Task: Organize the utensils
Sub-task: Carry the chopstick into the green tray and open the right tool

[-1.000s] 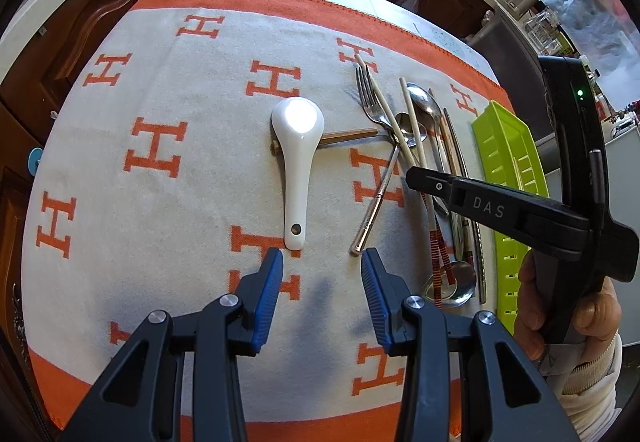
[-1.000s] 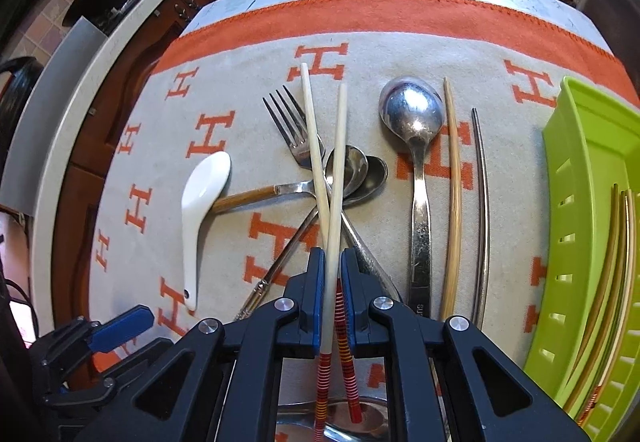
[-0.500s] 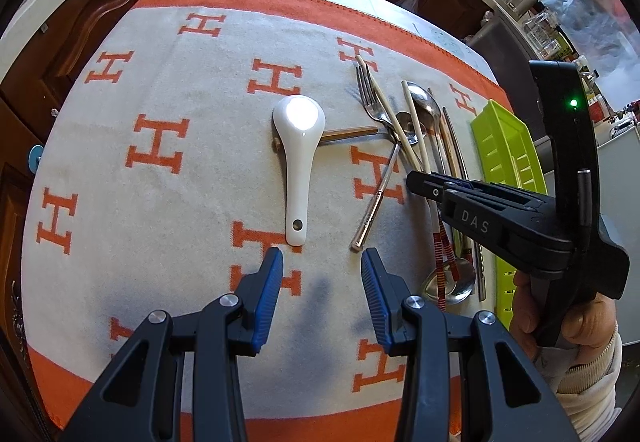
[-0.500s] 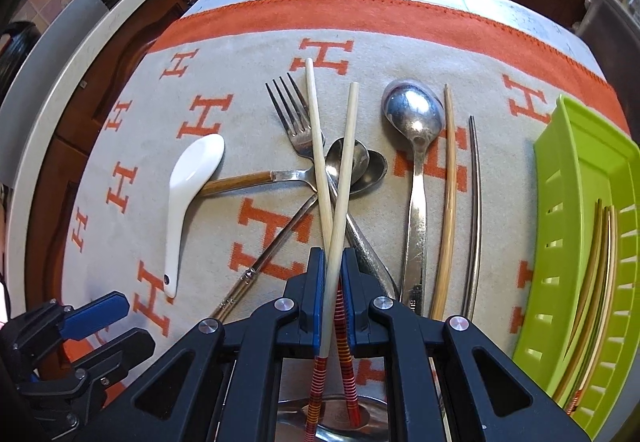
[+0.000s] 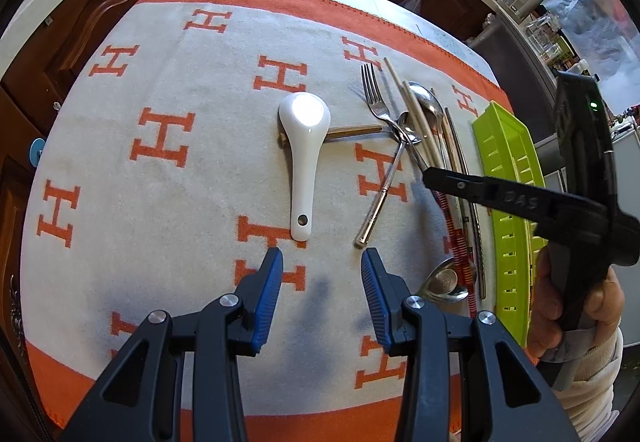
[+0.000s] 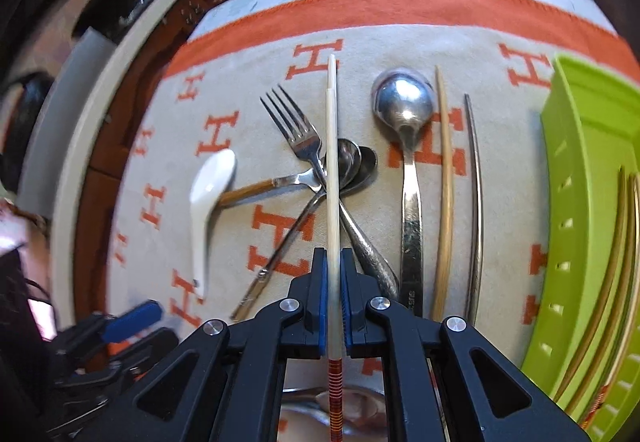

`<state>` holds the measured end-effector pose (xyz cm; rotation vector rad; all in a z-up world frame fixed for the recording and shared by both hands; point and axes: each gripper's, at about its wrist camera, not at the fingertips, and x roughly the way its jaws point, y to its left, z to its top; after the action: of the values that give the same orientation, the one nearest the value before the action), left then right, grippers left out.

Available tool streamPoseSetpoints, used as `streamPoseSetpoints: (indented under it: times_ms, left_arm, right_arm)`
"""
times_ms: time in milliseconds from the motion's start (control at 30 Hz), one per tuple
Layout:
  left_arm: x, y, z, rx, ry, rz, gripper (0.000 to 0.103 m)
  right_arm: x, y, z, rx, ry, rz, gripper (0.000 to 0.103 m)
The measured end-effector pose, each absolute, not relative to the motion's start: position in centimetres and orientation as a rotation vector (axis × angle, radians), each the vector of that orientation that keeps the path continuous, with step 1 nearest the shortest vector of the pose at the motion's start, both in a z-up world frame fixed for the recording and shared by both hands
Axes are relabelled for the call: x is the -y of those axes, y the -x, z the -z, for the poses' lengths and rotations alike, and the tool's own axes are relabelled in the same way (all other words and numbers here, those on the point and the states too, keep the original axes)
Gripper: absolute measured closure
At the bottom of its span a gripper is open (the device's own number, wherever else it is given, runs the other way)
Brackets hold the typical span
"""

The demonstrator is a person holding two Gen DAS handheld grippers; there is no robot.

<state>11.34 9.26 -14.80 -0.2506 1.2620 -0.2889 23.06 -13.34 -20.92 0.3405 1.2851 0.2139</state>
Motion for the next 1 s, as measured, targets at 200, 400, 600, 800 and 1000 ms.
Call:
streamPoseSetpoints:
  times_ms: [200,400,600,800,1000]
  left_arm:
    - [-9.3,-11.1,14.3,-1.255,0.248,0.291,0.064]
    - [-8.2,-10.7,12.8,-1.229,0.220,0.302,0.064]
    - [-6.0,-10.2,11.7,-1.218,0.171,0.315,0.064]
    - [-3.4,-10.3,10.8,-1.203,0.125,0.316,0.056]
    - [-1.0,-10.9,10.5,-1.206,0.086,0.311,0.056]
  right_arm:
    - [16.3,-21.2,18.7,-1.240,-0.482,-0.249,0.098]
    - [20.5,-16.8,15.2,-1.159,-0.527,-0.201,0.098]
    - [26.1,-12.5,13.1,-1.113,-0.503,-0.068,0.098]
    - [30.9,-10.5,15.0,-1.155,-0.494,0.042,0.098]
    - [32.0,-11.0,18.0,-1.243,-0.483,0.074,0.096]
